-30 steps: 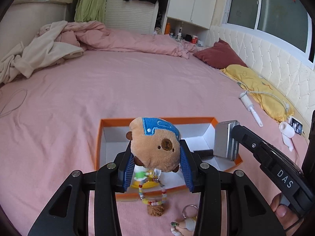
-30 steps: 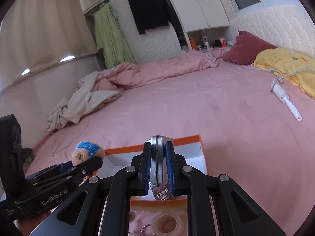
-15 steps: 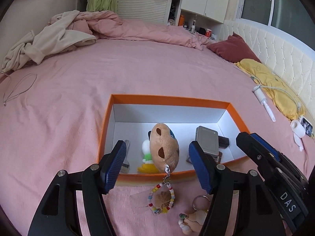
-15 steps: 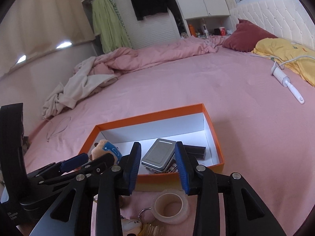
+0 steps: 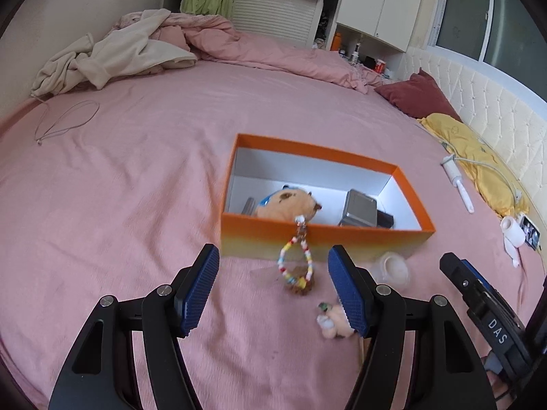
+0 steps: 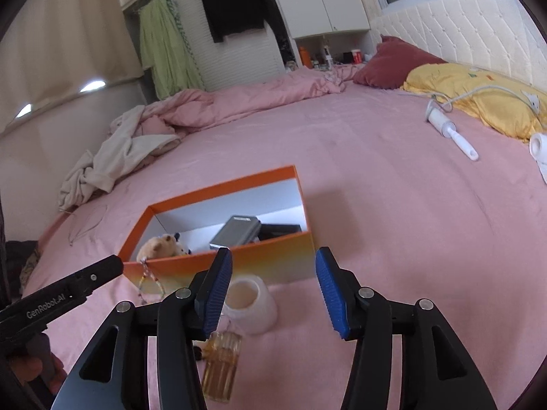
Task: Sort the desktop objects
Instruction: 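Grasp the white cartoon figure keychain with the left tool and lift it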
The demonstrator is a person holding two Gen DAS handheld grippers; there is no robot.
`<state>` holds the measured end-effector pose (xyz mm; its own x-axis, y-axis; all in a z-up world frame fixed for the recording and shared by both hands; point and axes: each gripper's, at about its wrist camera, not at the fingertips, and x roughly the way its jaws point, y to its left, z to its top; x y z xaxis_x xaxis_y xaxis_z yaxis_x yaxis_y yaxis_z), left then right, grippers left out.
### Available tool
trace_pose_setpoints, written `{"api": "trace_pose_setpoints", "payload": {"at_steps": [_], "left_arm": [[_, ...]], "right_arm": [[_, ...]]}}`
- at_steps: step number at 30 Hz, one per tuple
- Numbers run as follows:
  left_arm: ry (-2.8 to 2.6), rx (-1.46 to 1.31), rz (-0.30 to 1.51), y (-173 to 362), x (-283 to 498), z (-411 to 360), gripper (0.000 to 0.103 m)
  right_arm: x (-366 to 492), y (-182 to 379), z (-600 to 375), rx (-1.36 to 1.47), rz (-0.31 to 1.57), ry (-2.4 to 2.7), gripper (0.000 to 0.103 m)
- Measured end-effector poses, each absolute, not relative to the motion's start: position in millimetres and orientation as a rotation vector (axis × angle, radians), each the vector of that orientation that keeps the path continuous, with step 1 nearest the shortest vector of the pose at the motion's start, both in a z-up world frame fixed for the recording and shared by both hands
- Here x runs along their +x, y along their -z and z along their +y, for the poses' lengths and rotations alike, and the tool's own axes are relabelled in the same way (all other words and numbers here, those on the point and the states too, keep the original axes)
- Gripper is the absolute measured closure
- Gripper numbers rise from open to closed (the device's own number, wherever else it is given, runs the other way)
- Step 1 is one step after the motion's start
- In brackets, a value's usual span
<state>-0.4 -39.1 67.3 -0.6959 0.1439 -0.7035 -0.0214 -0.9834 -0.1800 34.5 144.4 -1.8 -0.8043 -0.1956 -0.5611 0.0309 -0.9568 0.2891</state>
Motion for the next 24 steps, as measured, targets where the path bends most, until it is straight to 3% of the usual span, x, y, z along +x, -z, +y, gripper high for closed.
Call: {"api": "trace_pose_setpoints", "payload": {"at_steps": [8,12,24], "left_arm": [[-2.686,-1.118,-0.440,-20.7,51.7,-39.9,0.036],[-2.706,-1.112,-0.286,6.7,66.5,-23.6,0.035],[-2.700,-1.085,-0.274,7.1,65.1,-18.7,0.029]], "right_arm": [[57.3,41.5,153.2,1.114,-0.430,2.793,0.053],[59.3,71.2,147.3,1.200,-0.373,2.768,0.046],[64.1,76.2,152.5,1.128,-0.408,2.760,0.041]]}}
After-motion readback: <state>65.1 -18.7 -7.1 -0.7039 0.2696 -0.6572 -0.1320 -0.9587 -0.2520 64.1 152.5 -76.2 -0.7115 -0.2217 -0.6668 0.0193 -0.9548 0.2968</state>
